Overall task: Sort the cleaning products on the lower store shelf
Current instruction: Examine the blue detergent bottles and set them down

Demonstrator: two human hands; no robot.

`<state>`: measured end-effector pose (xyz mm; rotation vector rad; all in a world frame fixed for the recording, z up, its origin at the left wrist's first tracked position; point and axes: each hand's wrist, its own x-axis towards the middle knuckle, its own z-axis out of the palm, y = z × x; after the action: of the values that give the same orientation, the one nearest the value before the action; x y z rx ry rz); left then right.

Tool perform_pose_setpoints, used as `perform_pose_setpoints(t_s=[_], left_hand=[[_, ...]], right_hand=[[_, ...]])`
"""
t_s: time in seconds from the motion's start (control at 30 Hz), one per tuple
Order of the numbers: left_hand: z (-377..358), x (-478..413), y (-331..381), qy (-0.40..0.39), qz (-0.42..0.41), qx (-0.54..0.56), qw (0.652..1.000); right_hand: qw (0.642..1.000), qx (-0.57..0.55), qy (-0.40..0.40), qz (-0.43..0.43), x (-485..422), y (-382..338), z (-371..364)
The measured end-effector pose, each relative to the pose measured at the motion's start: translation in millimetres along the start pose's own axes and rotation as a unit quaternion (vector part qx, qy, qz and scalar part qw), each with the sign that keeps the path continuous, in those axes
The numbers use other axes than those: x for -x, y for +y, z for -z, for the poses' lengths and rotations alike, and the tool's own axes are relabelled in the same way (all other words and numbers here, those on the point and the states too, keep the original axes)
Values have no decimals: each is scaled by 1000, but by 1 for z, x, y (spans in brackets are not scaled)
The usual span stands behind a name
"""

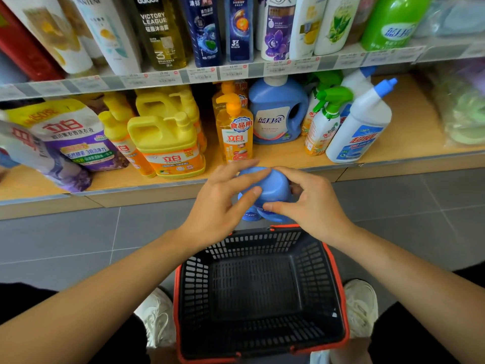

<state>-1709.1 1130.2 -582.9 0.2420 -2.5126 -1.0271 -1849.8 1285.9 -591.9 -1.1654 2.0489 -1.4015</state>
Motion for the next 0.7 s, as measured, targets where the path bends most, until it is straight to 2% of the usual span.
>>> perform_pose_setpoints(t_s=[0.2, 0.37, 0.53, 0.63, 0.7], left_hand=[[5, 0, -4, -47, -121, -55, 990], [8, 0, -9, -3, -165, -81, 983], [13, -6, -12, 9, -114, -107, 988], [11, -7, -15, -30, -102, -62, 992], [9, -8, -16, -28, -102, -36, 994]], right_hand=[[999, -22, -29, -9, -1, 3, 1], [998, -49, -45, -14, -2, 3, 3], [994, -85, -58, -35, -5, 8, 5], [992, -107, -51, -39, -8, 9, 7], [990, -123, -48, -44, -11, 10, 9]])
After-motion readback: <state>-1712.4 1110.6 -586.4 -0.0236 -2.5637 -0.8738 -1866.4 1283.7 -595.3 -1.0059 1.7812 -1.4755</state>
